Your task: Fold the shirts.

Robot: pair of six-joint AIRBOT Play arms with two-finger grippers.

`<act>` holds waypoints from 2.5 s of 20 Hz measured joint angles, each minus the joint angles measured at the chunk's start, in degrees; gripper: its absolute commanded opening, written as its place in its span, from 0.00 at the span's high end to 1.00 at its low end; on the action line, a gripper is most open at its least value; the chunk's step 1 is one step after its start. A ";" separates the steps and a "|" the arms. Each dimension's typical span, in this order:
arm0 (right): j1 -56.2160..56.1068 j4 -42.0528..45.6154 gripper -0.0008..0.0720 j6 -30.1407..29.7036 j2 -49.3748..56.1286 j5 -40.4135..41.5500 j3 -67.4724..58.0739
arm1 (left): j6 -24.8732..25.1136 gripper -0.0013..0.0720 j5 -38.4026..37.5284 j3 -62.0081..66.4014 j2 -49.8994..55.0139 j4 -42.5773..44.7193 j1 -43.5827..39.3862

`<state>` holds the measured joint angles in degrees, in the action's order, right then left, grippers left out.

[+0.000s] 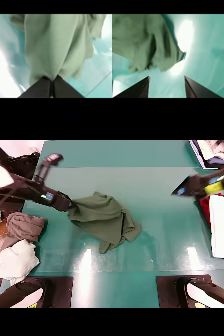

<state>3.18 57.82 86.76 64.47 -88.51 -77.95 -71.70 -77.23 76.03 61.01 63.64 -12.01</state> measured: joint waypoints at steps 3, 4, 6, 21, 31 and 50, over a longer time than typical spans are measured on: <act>-3.76 -1.66 0.30 -1.27 0.28 8.39 13.38 | -0.72 0.95 -2.16 2.05 -2.29 1.99 0.24; -5.38 -1.99 0.30 -1.51 0.85 11.26 16.65 | -1.01 0.95 -2.69 2.34 -2.64 2.27 0.28; -9.16 -2.40 0.30 -1.90 2.86 16.41 21.92 | -1.44 0.95 -3.61 2.69 -3.08 2.89 0.33; -21.70 -14.14 0.96 -7.54 16.00 37.38 24.57 | -3.48 0.95 -9.01 3.08 -3.52 3.43 0.35; -8.59 -10.23 0.96 -9.20 -2.32 32.94 -0.55 | -3.45 0.95 -5.25 24.79 -3.54 7.45 0.35; 29.35 -19.30 0.96 -8.81 -8.83 20.17 -42.29 | -4.13 0.95 7.61 36.28 -11.58 0.90 0.33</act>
<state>32.53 38.52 77.95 55.64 -68.34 -120.25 -75.83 -69.63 112.31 49.43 64.53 -11.68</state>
